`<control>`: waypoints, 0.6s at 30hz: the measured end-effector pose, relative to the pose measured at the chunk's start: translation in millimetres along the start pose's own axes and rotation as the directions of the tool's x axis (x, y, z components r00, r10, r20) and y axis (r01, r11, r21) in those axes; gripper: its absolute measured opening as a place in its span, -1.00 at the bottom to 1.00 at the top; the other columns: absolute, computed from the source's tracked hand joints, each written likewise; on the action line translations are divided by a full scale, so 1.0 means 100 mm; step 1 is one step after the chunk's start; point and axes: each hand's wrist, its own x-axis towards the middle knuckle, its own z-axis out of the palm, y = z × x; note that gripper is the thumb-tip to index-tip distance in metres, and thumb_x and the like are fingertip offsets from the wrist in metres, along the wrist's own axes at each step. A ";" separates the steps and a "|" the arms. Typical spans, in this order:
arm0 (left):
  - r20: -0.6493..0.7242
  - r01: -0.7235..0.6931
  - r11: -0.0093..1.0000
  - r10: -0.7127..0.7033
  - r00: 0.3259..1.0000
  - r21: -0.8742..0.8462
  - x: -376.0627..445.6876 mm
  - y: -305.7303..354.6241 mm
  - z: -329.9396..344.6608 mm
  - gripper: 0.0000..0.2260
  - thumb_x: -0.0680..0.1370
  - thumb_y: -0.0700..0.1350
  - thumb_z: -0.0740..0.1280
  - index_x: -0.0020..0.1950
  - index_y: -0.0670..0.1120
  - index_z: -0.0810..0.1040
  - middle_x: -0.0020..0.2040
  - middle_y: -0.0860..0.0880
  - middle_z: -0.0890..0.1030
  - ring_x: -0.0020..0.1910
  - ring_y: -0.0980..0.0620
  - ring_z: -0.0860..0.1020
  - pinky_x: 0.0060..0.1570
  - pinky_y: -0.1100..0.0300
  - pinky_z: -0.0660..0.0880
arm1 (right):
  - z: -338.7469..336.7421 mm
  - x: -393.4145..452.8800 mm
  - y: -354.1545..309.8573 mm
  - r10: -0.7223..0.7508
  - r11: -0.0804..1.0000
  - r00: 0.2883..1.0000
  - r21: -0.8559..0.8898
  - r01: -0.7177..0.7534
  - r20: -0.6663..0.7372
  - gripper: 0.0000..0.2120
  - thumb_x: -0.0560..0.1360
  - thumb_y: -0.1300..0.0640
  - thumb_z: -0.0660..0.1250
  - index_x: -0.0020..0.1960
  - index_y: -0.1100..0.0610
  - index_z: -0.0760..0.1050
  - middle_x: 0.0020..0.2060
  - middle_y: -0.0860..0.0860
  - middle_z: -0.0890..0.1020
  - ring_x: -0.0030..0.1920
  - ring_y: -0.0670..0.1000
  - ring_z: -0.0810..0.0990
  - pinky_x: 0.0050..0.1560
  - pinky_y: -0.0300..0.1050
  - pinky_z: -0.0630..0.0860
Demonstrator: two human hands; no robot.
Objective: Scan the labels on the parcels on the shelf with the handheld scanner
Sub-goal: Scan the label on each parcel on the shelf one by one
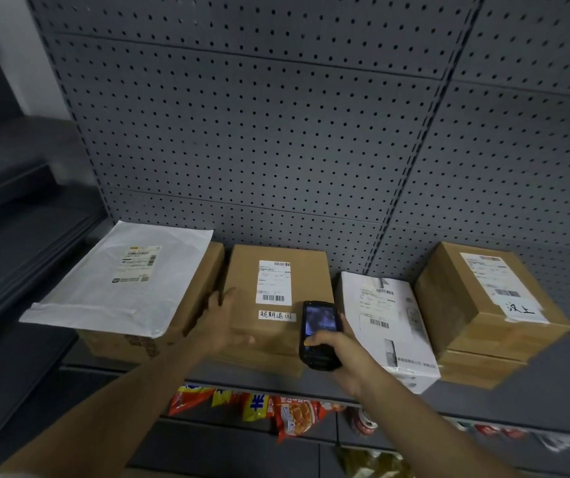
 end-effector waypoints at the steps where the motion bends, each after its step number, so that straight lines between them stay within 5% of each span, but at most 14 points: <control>1: 0.044 0.003 0.999 -0.001 0.999 -0.043 0.01 -0.01 0.01 0.10 0.32 0.09 0.55 0.54 0.06 -0.21 0.55 -0.14 -0.10 0.49 -0.19 0.15 0.40 -0.09 0.28 | -0.01 -0.02 0.00 0.005 1.000 1.000 -0.002 -0.005 0.002 -0.41 0.34 0.49 0.36 0.32 0.14 0.44 0.13 0.25 0.65 0.01 0.23 0.65 -0.27 -0.04 0.61; 5: 0.095 -0.012 0.999 0.017 0.995 -0.049 -0.06 -0.01 0.05 0.10 0.40 0.05 0.50 0.50 0.07 -0.39 0.55 -0.16 -0.12 0.48 -0.18 0.19 0.41 -0.06 0.26 | -0.06 -0.04 -0.01 -0.001 1.000 1.000 0.003 0.001 0.000 -0.40 0.33 0.47 0.37 0.33 0.15 0.44 0.13 0.27 0.64 0.03 0.24 0.64 -0.25 -0.03 0.60; 18: -0.019 -0.052 0.999 0.052 0.998 -0.010 -0.56 0.31 0.37 0.01 0.46 -0.07 0.45 0.52 0.05 -0.35 0.50 -0.15 -0.07 0.43 -0.16 0.22 0.43 -0.05 0.23 | -0.20 -0.55 -0.05 -0.079 0.996 0.995 0.035 0.077 0.055 -0.37 0.32 0.48 0.36 0.32 0.08 0.42 0.19 0.26 0.62 0.18 0.32 0.59 -0.21 0.01 0.60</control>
